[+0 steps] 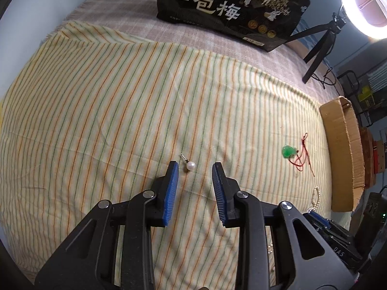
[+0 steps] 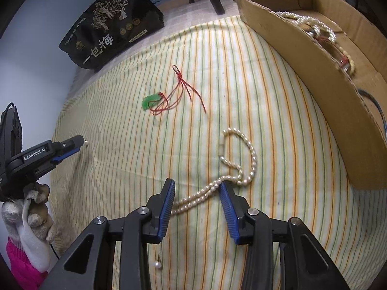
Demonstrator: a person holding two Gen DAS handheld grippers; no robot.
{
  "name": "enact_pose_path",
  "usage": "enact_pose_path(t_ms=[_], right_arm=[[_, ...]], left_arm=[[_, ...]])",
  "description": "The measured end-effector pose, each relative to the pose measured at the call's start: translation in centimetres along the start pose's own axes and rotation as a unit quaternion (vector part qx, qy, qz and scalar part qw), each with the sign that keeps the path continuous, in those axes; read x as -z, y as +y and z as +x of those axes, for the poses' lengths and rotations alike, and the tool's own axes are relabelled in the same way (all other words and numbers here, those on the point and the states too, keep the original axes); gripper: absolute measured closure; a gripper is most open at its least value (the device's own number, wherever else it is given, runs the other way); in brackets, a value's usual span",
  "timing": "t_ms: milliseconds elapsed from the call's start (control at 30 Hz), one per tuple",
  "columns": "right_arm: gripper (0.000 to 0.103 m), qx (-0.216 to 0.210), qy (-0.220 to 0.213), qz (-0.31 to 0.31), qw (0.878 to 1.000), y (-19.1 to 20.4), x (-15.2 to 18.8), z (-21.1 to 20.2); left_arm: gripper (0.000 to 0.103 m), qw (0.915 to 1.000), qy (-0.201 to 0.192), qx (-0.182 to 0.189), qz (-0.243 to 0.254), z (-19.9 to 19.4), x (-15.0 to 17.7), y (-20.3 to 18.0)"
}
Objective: Organize jewelry
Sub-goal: 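Grasp the long pearl strand with the right tool while the left tool grasps the pearl earring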
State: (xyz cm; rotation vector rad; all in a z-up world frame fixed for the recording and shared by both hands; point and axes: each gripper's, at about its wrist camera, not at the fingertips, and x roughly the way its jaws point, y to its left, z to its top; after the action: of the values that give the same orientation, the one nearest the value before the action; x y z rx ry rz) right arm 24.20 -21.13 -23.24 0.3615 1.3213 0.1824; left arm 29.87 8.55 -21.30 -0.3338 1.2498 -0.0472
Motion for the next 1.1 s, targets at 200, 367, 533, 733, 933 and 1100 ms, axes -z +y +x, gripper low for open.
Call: enact_pose_path(t_ms=[200, 367, 533, 733, 933, 1100], right_arm=[[0.063, 0.020, -0.010, -0.025, 0.999, 1.0, -0.4, 0.5], [0.066, 0.057, -0.021, -0.069, 0.996, 2.4, -0.4, 0.9], [0.072, 0.085, -0.030, -0.111, 0.990, 3.4, -0.1, 1.1], [0.087, 0.100, -0.039, -0.142, 0.984, 3.9, 0.1, 1.1], [0.102, 0.082, -0.041, -0.141, 0.986, 3.4, -0.1, 0.8], [0.102, 0.037, -0.041, -0.100, 0.993, 2.1, -0.4, 0.1]], left_arm=[[0.079, 0.9999, 0.010, -0.002, -0.006, 0.9, -0.3, 0.2], [0.079, 0.9998, 0.016, -0.008, 0.001, 1.9, -0.4, -0.1], [0.085, 0.9997, 0.012, -0.021, 0.011, 2.1, -0.4, -0.3], [0.096, 0.9991, 0.014, -0.034, 0.021, 1.9, -0.1, -0.5], [0.097, 0.9988, 0.011, -0.041, 0.025, 1.4, 0.0, -0.6], [0.097, 0.9990, 0.006, -0.036, 0.027, 0.6, 0.2, -0.8]])
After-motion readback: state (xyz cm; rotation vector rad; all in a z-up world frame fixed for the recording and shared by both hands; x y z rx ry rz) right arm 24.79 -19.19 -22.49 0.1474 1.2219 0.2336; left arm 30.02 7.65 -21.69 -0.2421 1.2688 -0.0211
